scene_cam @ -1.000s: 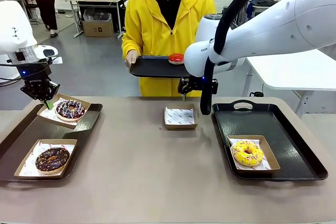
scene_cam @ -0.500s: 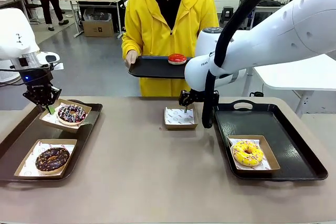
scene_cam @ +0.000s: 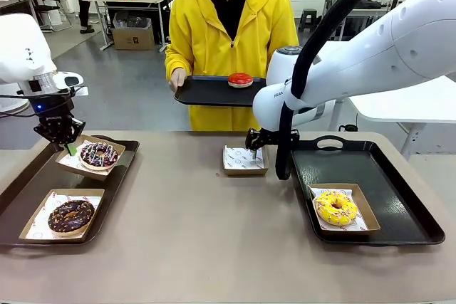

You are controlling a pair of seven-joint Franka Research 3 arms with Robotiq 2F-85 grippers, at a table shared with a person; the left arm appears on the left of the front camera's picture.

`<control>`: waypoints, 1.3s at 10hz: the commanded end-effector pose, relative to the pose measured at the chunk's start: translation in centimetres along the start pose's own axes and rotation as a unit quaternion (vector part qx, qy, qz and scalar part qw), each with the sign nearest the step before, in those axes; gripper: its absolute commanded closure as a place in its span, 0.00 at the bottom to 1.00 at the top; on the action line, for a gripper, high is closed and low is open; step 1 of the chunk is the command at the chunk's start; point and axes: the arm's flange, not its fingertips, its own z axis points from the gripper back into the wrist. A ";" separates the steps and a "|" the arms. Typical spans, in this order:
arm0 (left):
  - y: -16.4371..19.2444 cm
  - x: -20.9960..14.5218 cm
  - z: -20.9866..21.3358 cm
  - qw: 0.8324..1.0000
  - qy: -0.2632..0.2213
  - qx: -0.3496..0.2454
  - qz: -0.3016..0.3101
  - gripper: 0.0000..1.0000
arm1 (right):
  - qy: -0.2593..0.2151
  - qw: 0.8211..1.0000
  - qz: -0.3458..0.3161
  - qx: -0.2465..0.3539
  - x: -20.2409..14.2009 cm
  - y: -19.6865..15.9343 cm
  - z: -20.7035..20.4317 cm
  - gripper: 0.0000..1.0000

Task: Individually package the donuts and arrange them on the tray.
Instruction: Place the picked Paper togo box on the Handle tray while simultaneously picking up another Paper togo box from the table with the other hand.

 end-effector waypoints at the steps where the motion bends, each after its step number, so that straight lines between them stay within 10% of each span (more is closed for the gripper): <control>1: -0.6 1.0 -0.8 1.000 -0.012 0.011 0.017 0.99 | -0.006 1.000 -0.011 0.003 0.5 0.1 -1.0 0.00; 5: -0.8 1.7 -1.7 0.999 -0.021 0.013 0.038 0.99 | -0.006 1.000 -0.006 0.008 0.6 0.0 -1.2 0.09; 6: -0.9 1.6 -1.7 0.999 -0.017 0.020 0.036 0.43 | -0.006 1.000 -0.006 0.009 0.6 -0.1 -1.2 0.59; 7: -0.9 1.6 -1.8 0.999 -0.016 0.024 0.035 0.43 | -0.005 1.000 -0.006 0.010 0.6 -0.1 -1.3 0.69; 8: -1.0 1.5 -1.9 0.999 -0.013 0.034 0.033 0.00 | -0.006 1.000 -0.008 0.010 0.6 -0.1 -1.3 1.00; 9: -1.1 1.4 -1.9 0.998 -0.014 0.045 0.032 0.40 | -0.008 1.000 -0.008 0.010 0.6 -0.1 -1.3 1.00; 10: -1.3 1.1 -1.8 0.998 -0.017 0.059 0.029 0.00 | -0.011 1.000 -0.008 0.010 0.5 0.0 -1.1 1.00; 13: -1.3 1.0 -2.0 0.998 -0.011 0.064 0.025 0.02 | -0.009 1.000 -0.010 0.007 0.4 -0.1 -1.1 1.00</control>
